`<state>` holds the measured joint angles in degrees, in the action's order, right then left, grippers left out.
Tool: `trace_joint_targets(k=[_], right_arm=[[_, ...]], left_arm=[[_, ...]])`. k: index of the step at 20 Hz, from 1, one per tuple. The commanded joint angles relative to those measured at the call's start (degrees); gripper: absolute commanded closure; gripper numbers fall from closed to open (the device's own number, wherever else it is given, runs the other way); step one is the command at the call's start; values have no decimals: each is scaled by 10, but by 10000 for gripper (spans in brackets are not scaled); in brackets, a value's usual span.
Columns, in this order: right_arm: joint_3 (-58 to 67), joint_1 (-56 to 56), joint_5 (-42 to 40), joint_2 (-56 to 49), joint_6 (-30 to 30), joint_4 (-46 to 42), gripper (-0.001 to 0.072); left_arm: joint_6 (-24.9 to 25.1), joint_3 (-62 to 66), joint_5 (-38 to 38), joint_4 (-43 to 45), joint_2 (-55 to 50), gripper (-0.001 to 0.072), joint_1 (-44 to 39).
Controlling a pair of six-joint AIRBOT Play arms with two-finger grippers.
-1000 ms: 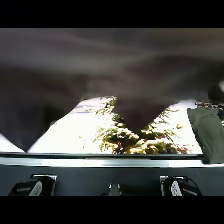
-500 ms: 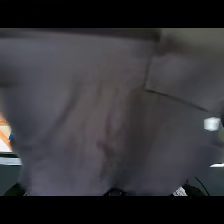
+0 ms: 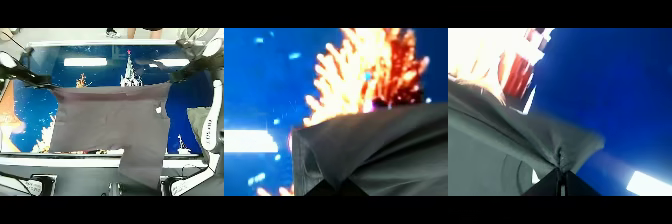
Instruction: Fold the shirts.
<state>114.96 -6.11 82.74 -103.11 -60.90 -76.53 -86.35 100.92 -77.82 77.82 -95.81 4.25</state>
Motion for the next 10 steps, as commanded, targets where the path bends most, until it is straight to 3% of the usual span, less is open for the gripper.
trace_joint_targets(k=[1,6,10], right_arm=[[0,11,-139,-63,-30,-2,689],[1,2,-277,-61,-42,0,689],[1,2,-285,-65,-43,3,690]], left_arm=[[3,24,61,-4,-82,681,-3],[3,101,166,-4,-109,681,-3],[2,123,164,-6,-125,681,0]])
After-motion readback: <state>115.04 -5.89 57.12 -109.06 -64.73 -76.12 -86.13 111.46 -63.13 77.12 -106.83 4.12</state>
